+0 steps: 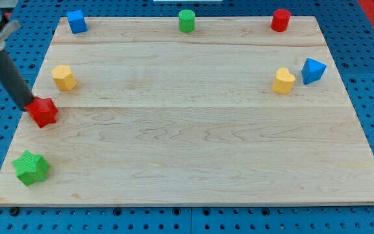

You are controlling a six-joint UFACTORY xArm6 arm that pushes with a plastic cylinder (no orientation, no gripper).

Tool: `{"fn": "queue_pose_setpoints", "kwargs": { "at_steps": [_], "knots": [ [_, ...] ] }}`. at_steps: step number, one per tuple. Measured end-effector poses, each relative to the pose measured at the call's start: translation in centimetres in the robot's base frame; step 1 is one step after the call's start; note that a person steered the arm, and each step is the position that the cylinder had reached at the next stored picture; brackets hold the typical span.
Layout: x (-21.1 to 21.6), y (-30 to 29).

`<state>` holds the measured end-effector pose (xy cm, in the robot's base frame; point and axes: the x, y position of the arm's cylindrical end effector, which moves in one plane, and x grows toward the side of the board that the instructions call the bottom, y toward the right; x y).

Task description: Move the red star to the bottom center of the board

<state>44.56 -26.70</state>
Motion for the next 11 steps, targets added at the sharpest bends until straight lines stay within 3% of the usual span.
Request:
{"fn": "queue_pose_setpoints", "kwargs": {
  "at_steps": [3, 5, 6, 7, 8, 10, 11],
  "knots": [
    [7.6, 12.4],
    [7.8, 17.9],
    [8.5, 18.9],
    [8.7, 15.4],
    [11.5, 14.8],
    [12.3, 19.5],
    [12.3, 24.5]
  ]
}}
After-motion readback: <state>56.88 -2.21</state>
